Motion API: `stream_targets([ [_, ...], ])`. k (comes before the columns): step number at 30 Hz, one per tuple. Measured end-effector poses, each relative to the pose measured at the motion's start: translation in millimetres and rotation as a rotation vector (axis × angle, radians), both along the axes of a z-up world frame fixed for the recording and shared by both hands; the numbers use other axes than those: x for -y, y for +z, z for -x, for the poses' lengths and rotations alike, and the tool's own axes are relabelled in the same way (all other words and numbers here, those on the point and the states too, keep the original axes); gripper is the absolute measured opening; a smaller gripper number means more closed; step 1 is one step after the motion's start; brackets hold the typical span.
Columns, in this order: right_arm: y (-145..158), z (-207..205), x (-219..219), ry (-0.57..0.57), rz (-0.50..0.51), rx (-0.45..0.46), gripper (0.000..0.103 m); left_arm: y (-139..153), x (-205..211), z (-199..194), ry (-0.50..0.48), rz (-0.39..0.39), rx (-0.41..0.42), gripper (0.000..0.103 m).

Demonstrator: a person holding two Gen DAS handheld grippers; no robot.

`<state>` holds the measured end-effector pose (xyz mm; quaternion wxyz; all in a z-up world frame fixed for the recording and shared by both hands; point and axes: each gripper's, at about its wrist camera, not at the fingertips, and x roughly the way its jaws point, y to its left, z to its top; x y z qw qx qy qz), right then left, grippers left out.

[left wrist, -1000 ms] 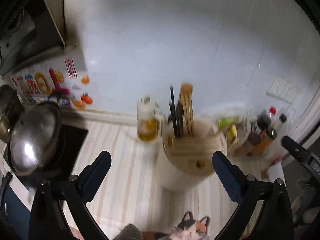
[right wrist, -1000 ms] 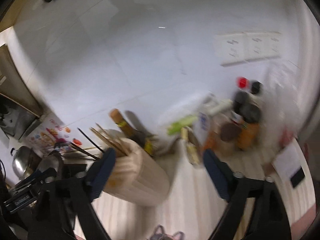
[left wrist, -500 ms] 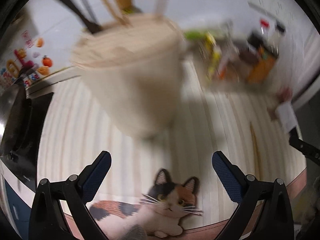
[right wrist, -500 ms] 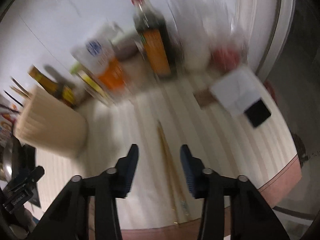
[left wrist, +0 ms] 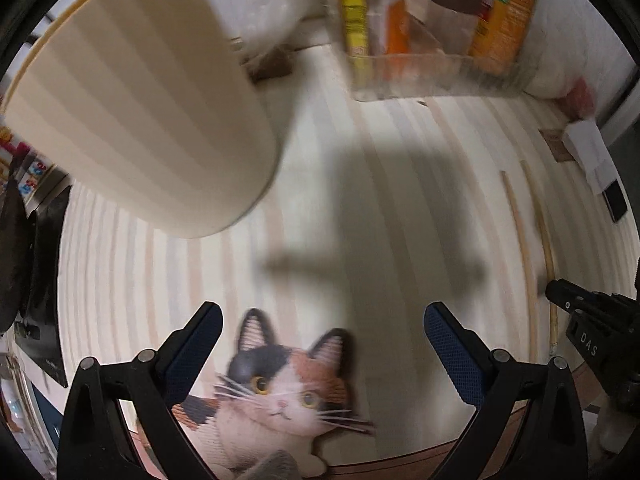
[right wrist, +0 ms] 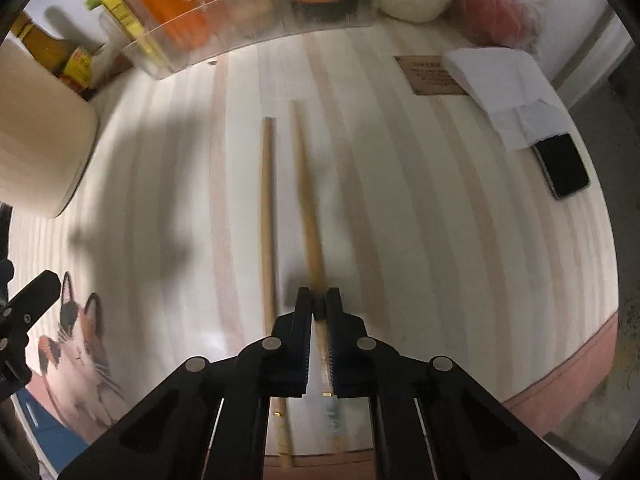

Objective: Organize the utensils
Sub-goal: 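Grasp a light chopstick with the right tool while the left tool grasps another light one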

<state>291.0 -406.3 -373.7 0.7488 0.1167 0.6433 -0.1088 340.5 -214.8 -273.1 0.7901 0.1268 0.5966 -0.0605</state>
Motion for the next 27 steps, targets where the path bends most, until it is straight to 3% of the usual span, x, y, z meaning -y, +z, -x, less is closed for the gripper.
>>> stream_targets([
  [8,22,46,73,-0.198,0.0,-0.025,0.007,-16,83,8,-0.131,0.068,-0.061,0.098],
  [11,30,60,96,-0.267,-0.025,-0.019,0.007,-28,114,9,-0.171,0.095,-0.11,0.076],
  [14,36,66,109,-0.299,-0.023,-0.02,0.007,-40,134,7,-0.184,0.105,-0.143,0.068],
  [19,43,71,115,-0.312,-0.006,-0.035,0.007,-50,146,5,-0.209,0.083,-0.137,0.042],
  [23,51,70,109,-0.298,0.027,-0.047,0.007,-48,143,5,-0.231,0.093,-0.117,0.007],
  [27,55,61,81,-0.238,0.017,-0.056,0.007,-46,107,7,-0.197,0.093,-0.114,0.004],
])
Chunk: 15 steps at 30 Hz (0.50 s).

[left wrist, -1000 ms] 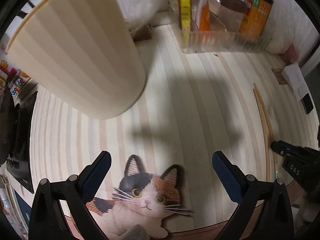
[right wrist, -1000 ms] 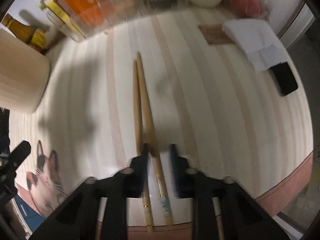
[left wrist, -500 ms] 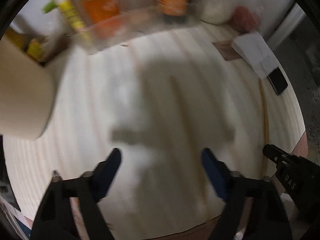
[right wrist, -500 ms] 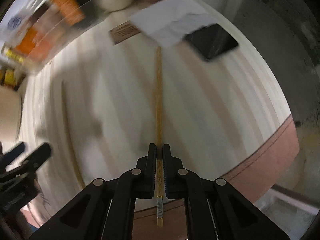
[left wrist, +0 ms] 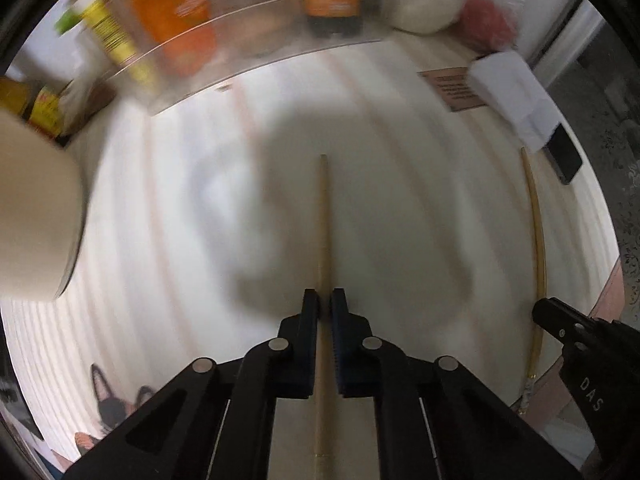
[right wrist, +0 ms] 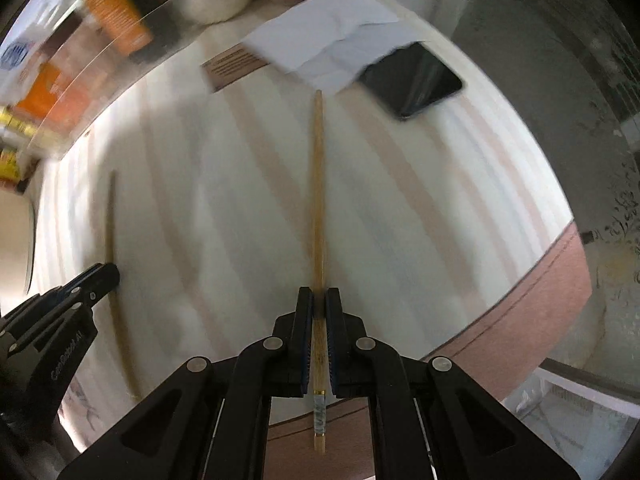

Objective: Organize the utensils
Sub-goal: 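Grasp a light chopstick with the right tool while the left tool grasps another light one, then lift the light chopsticks off the counter with both tools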

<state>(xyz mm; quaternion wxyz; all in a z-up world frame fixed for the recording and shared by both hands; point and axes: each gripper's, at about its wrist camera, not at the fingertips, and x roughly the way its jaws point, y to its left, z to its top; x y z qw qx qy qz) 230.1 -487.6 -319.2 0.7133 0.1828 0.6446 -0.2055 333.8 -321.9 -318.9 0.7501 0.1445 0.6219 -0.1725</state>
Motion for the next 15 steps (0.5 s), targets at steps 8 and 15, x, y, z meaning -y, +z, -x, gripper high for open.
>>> stream_targets([
  [8,8,-7,-114,0.221,-0.049,-0.007,0.007,4,-131,24,0.141,-0.029,-0.007,0.004],
  [15,18,10,-211,0.39,-0.088,-0.03,0.007,7,-246,46,0.314,-0.036,-0.01,0.004],
])
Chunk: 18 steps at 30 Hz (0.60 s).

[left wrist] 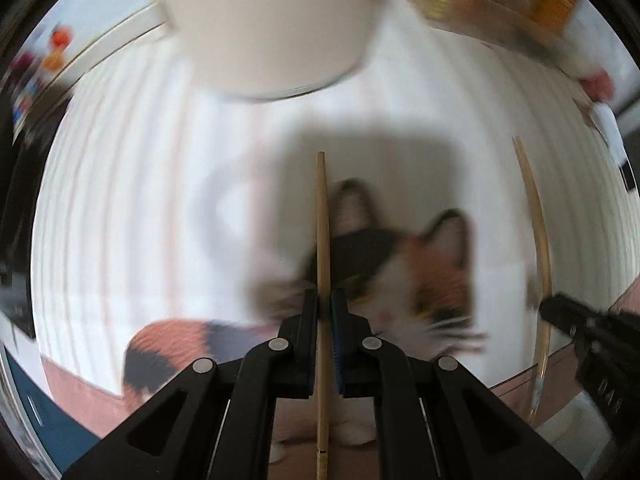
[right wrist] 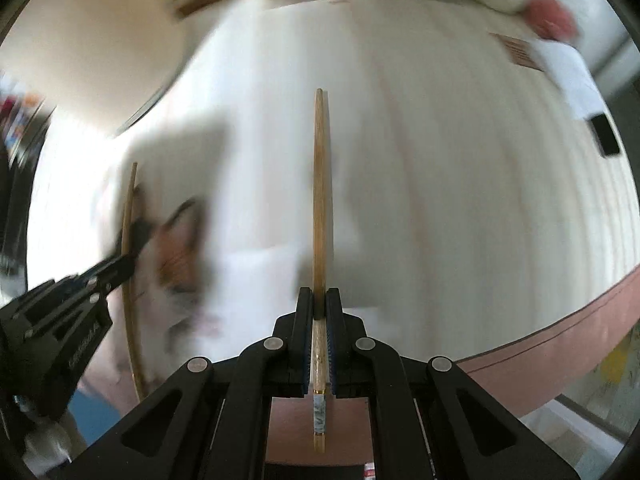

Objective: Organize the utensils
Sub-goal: 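Lift the light chopsticks off the counter with both tools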

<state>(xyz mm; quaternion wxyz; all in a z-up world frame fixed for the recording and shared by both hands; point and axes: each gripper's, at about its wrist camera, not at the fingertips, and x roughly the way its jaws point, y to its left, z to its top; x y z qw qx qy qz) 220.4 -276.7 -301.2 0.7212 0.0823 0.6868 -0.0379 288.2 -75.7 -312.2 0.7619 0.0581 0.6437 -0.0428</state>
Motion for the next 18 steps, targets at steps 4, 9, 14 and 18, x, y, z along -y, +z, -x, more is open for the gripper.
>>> stream_targets([
  [4,-3,18,-21,0.047,0.01,-0.032,0.007,-2,-34,1,0.062,0.024,0.002,0.004],
  [9,8,22,-26,0.051,0.019,-0.081,0.007,-1,-54,-1,0.084,0.074,-0.004,0.004],
  [14,21,-15,-15,0.037,0.015,-0.073,0.019,-2,-63,-13,0.087,0.074,-0.008,0.009],
  [18,17,-38,-18,0.038,0.036,-0.096,0.026,-4,-25,-17,0.049,0.051,-0.007,0.015],
])
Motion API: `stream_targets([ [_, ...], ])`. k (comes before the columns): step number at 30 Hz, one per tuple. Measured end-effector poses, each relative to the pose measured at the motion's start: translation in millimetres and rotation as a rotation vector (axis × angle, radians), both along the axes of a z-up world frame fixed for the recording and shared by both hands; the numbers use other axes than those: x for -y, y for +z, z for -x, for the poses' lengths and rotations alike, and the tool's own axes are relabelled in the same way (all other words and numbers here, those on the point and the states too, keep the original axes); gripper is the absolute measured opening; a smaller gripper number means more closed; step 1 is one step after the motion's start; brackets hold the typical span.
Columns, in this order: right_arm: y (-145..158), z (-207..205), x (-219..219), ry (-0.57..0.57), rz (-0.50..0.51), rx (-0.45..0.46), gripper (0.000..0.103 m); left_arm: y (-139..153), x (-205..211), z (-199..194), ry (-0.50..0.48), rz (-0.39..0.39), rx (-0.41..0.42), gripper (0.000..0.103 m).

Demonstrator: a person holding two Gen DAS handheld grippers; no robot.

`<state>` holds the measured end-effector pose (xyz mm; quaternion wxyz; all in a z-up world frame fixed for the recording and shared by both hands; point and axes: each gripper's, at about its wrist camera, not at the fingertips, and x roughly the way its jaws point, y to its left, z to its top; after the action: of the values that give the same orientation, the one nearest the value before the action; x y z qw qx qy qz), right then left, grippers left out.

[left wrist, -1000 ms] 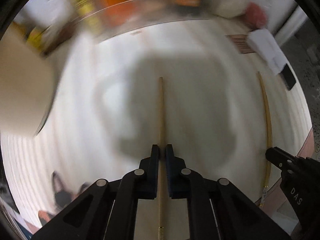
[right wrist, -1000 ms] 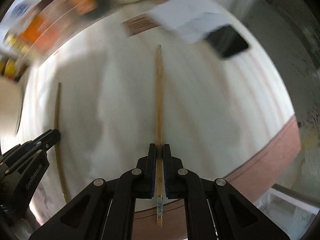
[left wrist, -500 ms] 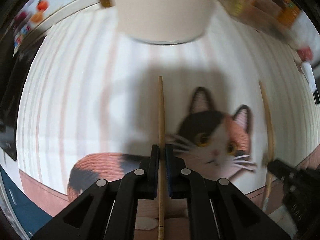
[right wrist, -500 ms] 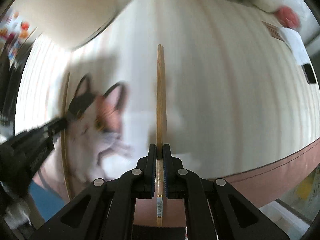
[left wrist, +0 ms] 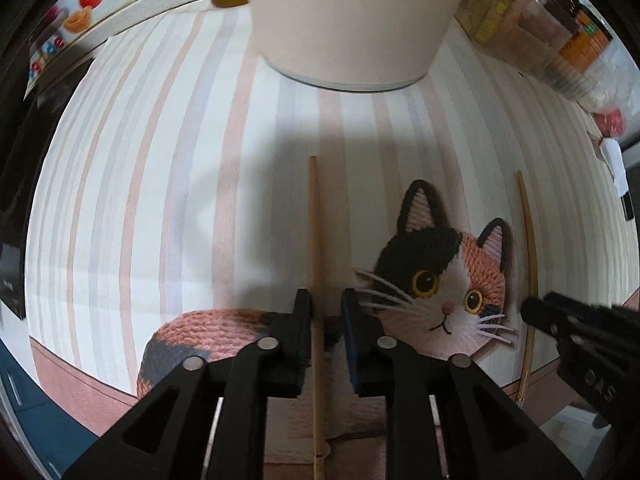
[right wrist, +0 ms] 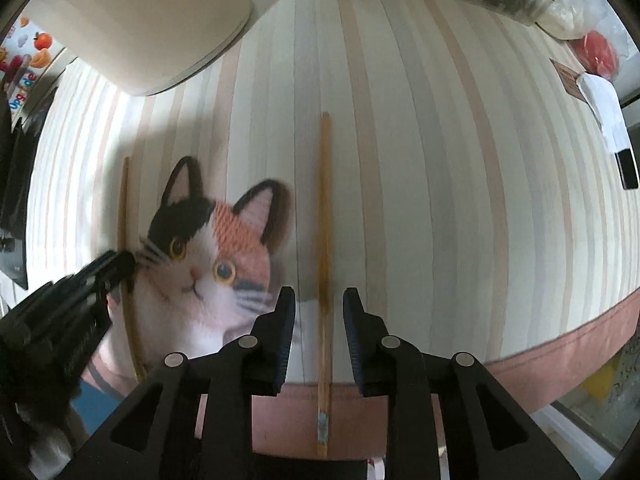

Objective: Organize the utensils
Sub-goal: 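Lift the light chopsticks off the counter with both tools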

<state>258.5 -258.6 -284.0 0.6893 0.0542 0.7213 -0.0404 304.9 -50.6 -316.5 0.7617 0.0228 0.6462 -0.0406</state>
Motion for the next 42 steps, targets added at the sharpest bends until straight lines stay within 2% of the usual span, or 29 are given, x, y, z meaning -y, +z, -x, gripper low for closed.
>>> stream_targets([
  [2,4,-8,8,0.005,-0.001,0.008,0.022,-1,5,-1,-0.008,-0.012,0.007,0.01],
  [3,-4,-14,-1,0.008,-0.003,0.006,0.007,-1,4,-3,-0.006,-0.013,0.007,0.009],
  [4,-17,-25,-19,0.006,0.0,0.009,0.007,-1,3,-5,0.003,-0.01,0.005,0.006],
  [11,-8,-47,-11,0.049,-0.016,0.027,0.007,1,-28,-34,0.111,0.028,-0.029,0.005],
  [16,-13,-48,-6,0.084,-0.006,-0.038,0.007,1,-28,-46,0.088,0.012,-0.046,0.007],
  [22,-18,-55,-14,0.122,0.007,-0.069,0.007,-1,-16,-46,0.064,-0.021,-0.041,0.007],
  [24,-15,-52,-15,0.127,0.011,-0.073,0.007,-4,-5,-44,0.064,-0.027,-0.039,0.007],
  [25,-22,-63,-31,0.125,0.012,-0.075,0.007,-4,-4,-44,0.063,-0.028,-0.038,0.007],
  [28,-41,-80,-39,0.132,0.018,-0.079,0.007,-5,3,-43,0.066,-0.031,-0.038,0.007],
  [30,-25,-61,-38,0.132,0.022,-0.08,0.007,-5,3,-41,0.066,-0.03,-0.038,0.007],
  [31,-26,-60,-33,0.131,0.021,-0.08,0.008,-4,4,-39,0.068,-0.03,-0.038,0.007],
  [33,-53,-81,-41,0.13,0.014,-0.082,0.008,-5,3,-38,0.065,-0.032,-0.036,0.007],
  [38,-43,-81,-39,0.124,0.02,-0.085,0.008,-5,2,-37,0.065,-0.032,-0.037,0.007],
  [42,-64,-86,-57,0.13,0.057,-0.06,0.008,-6,5,-38,0.043,-0.044,-0.043,0.006],
])
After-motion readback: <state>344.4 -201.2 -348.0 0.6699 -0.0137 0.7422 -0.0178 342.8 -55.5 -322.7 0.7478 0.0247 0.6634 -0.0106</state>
